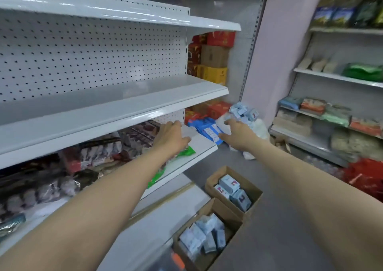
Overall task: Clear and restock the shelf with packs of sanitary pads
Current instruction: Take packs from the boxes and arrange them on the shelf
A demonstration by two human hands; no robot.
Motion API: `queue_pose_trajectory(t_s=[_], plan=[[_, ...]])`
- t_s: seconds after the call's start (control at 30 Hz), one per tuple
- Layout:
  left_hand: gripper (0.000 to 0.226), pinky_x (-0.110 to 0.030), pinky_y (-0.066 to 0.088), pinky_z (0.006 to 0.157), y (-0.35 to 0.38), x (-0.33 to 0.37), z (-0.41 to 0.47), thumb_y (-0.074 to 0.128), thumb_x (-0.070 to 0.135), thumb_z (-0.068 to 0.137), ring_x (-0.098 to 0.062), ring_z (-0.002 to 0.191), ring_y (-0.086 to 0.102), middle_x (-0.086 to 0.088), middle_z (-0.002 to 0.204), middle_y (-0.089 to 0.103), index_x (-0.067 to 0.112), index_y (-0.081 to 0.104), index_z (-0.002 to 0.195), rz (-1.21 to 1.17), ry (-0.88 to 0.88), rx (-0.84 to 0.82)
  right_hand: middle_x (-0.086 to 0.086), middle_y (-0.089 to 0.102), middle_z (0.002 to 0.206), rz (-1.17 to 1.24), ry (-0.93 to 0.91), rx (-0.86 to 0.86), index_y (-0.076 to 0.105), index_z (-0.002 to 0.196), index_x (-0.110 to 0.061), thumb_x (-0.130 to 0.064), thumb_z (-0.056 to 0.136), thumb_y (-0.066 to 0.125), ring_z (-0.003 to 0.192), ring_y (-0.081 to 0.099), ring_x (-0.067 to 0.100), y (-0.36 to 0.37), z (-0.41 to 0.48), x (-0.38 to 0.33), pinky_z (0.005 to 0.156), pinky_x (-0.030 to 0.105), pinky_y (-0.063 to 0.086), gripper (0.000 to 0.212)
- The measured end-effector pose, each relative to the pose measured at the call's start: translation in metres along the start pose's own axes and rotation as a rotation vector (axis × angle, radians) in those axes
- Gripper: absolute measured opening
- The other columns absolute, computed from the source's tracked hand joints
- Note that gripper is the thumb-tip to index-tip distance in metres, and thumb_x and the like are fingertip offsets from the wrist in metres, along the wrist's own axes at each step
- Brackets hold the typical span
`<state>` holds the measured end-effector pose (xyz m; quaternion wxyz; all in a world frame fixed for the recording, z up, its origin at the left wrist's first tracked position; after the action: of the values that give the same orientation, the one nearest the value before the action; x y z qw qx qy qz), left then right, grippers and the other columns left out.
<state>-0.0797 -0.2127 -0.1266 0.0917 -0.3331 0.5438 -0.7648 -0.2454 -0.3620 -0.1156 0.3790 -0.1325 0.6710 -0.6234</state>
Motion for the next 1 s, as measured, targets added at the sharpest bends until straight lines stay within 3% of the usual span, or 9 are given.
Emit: queue_pose_trajectory(t_s=[0.2, 0.43, 0.77, 1.0], plan=[[0.058, -0.046, 0.044, 0.099, 0.079, 0.044, 0.02, 0.063, 0.044, 0.092, -0.033, 0.133, 0.039, -0.01, 0.141, 0.047, 0.014, 0.046, 0.139, 0.021, 0.021, -0.102, 0.018, 0.05, 0.142, 0.072, 0.132, -0.041, 0.037, 0.149, -0.011, -0.045, 0.098, 0.057, 0.128, 0.05, 0.033, 0.02, 0.002, 0.084, 0.098, 0.035, 0.041, 0.065], [0.052, -0.044, 0.045, 0.095, 0.167, 0.081, 0.071, 0.063, 0.04, 0.094, -0.032, 0.129, 0.043, -0.012, 0.138, 0.049, 0.013, 0.048, 0.135, 0.048, 0.038, -0.198, 0.018, 0.044, 0.151, 0.042, 0.224, -0.089, 0.035, 0.151, -0.01, -0.042, 0.099, 0.057, 0.132, 0.049, 0.035, 0.034, 0.036, 0.168, 0.104, 0.039, 0.043, 0.065], [0.051, -0.043, 0.047, 0.096, 0.313, 0.113, 0.221, 0.062, 0.041, 0.092, -0.033, 0.127, 0.045, -0.012, 0.136, 0.051, 0.014, 0.05, 0.133, -0.027, -0.094, -0.327, 0.011, 0.045, 0.152, -0.043, 0.283, -0.287, 0.034, 0.152, -0.012, -0.043, 0.101, 0.054, 0.136, 0.046, 0.027, 0.077, 0.199, 0.297, 0.108, 0.034, 0.038, 0.063], [0.046, -0.04, 0.049, 0.09, 0.368, 0.15, 0.313, 0.064, 0.039, 0.091, -0.031, 0.125, 0.048, -0.009, 0.134, 0.054, 0.013, 0.052, 0.127, -0.046, -0.163, -0.353, 0.012, 0.043, 0.153, -0.025, 0.253, -0.358, 0.034, 0.152, -0.01, -0.042, 0.1, 0.056, 0.14, 0.042, 0.029, 0.085, 0.295, 0.37, 0.11, 0.036, 0.035, 0.065]])
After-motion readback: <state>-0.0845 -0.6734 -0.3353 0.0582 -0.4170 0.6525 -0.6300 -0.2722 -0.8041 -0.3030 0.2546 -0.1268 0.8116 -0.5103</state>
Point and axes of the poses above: each hand's wrist, its own z-axis towards the middle knuckle, its own y-axis out of the palm, x = y × z, the point moved 7 cm from there along z, towards the middle knuckle
